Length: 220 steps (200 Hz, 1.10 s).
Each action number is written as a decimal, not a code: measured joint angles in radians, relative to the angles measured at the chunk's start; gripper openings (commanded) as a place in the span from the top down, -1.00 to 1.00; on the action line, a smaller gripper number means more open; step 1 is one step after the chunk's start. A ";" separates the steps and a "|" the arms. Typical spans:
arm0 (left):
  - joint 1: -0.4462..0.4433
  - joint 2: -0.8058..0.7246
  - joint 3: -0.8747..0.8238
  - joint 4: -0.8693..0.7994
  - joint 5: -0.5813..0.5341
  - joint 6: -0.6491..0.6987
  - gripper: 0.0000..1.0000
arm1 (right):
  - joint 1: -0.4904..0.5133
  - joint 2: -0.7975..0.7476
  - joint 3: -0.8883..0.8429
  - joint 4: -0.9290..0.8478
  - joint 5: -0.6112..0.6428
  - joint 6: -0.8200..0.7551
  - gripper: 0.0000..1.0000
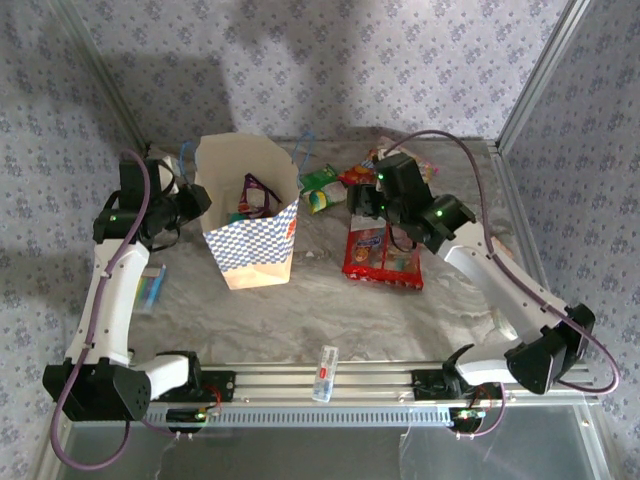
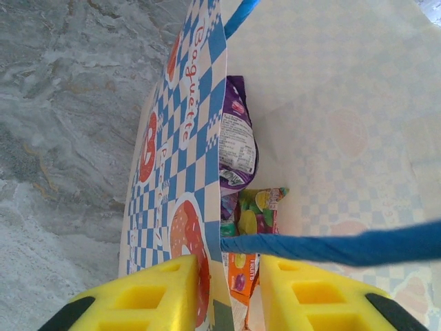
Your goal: Place the snacks into the paper bag
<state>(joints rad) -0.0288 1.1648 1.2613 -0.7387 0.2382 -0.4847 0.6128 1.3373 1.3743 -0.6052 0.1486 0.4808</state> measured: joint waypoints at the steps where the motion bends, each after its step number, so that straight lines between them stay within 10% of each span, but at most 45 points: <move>1: 0.000 0.000 0.000 0.000 0.000 0.000 0.40 | 0.000 0.000 -0.001 0.000 -0.001 0.000 -0.28; 220: -0.021 -0.008 0.019 -0.033 -0.023 0.001 0.36 | -0.035 0.432 0.138 0.032 -0.014 -0.060 -0.36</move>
<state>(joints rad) -0.0502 1.1568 1.2804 -0.7719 0.2153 -0.4839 0.5781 1.7695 1.5124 -0.5732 0.1341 0.4206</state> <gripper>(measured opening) 0.316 0.678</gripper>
